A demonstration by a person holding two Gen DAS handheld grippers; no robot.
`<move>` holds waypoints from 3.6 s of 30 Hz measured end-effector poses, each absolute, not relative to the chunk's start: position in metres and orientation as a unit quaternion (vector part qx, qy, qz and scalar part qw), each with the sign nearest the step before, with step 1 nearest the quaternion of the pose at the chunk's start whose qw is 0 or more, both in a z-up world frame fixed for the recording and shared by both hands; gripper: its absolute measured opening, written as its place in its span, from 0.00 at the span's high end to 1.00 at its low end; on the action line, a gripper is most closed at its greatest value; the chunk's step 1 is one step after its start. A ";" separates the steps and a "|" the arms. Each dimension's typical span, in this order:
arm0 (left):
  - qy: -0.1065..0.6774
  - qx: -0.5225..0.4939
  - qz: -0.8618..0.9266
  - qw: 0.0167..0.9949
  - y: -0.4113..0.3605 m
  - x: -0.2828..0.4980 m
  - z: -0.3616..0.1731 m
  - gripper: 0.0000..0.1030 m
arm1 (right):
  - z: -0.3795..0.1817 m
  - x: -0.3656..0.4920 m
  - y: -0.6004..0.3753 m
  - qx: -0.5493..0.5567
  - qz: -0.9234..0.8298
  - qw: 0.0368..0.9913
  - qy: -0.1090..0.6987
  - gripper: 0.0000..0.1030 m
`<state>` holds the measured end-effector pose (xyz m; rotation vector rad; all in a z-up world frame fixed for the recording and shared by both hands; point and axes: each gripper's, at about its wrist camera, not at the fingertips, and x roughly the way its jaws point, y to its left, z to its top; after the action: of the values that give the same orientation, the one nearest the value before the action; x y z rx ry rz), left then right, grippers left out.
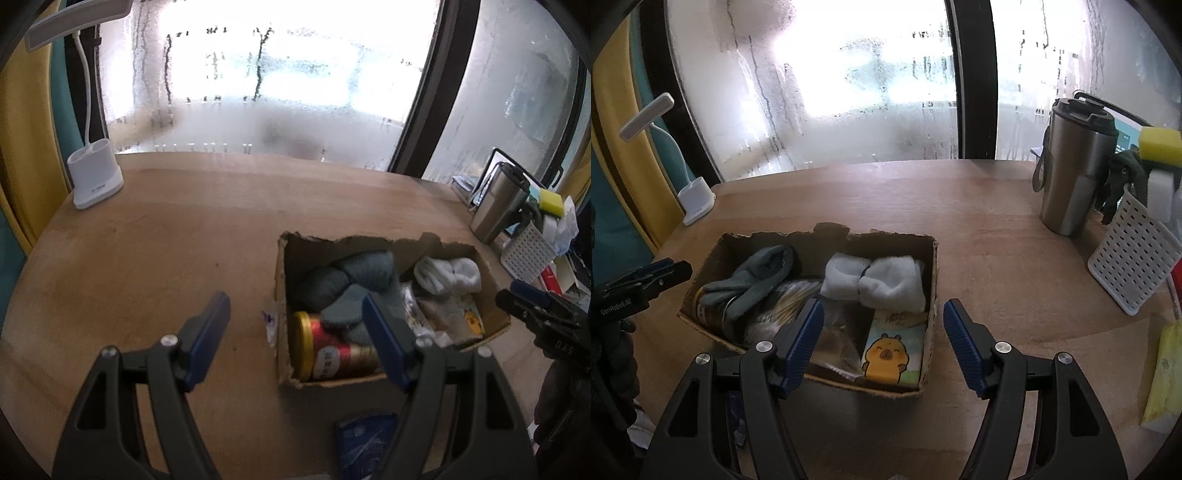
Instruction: Organize objects
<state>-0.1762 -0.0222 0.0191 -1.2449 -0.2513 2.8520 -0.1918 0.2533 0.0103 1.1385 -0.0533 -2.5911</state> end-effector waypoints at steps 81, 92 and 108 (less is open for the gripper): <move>-0.063 -0.490 0.867 0.068 0.043 -0.099 -0.056 0.13 | -0.033 -0.108 0.267 0.425 -0.887 0.179 -0.037 0.32; -0.045 -0.493 0.867 0.062 0.052 -0.105 -0.062 0.14 | -0.038 -0.115 0.275 0.428 -0.885 0.179 -0.043 0.32; -0.020 -0.465 0.881 0.088 0.060 -0.095 -0.048 0.50 | -0.034 -0.115 0.276 0.421 -0.888 0.181 -0.041 0.32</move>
<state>-0.0949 0.0604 -0.0481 -1.3848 -0.0595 2.6215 -0.1150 0.2758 -0.0342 1.1899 -0.1168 -2.5075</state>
